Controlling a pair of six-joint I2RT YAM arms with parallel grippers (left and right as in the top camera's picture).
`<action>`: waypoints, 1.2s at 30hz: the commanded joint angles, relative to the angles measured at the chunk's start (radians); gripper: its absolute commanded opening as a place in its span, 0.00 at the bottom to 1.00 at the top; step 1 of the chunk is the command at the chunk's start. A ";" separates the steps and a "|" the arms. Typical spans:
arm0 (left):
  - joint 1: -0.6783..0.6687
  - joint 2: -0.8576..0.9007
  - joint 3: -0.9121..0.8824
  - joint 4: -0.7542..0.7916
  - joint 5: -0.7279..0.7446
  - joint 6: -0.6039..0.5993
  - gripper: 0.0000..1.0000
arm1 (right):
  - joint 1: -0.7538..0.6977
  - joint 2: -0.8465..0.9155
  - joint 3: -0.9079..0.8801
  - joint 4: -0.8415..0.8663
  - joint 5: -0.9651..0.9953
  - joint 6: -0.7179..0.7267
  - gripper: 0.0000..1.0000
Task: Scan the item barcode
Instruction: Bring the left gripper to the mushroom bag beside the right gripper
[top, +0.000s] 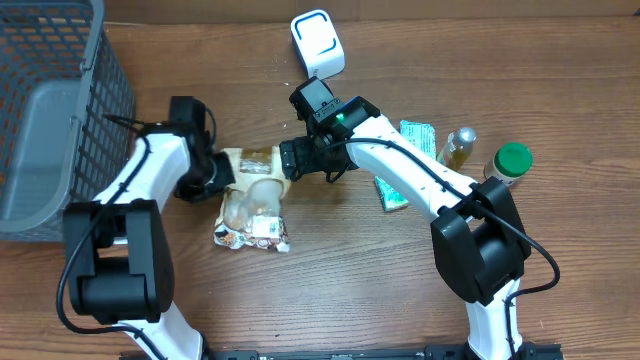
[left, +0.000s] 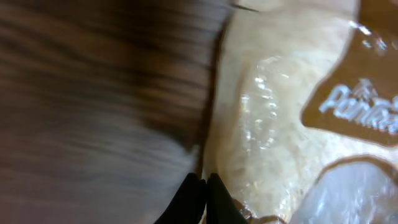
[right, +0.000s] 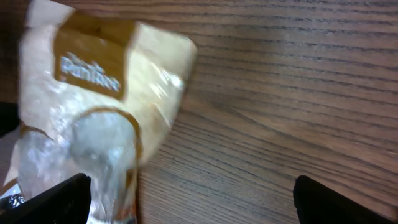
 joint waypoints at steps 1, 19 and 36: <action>-0.051 0.008 -0.014 0.023 0.067 0.002 0.04 | 0.001 -0.023 -0.004 0.005 0.024 -0.002 1.00; -0.133 0.005 0.206 -0.140 0.095 0.045 0.04 | 0.001 -0.023 -0.004 -0.008 0.024 -0.002 1.00; -0.132 0.006 0.177 -0.486 0.095 0.040 0.04 | 0.001 -0.023 -0.004 0.000 0.024 -0.002 1.00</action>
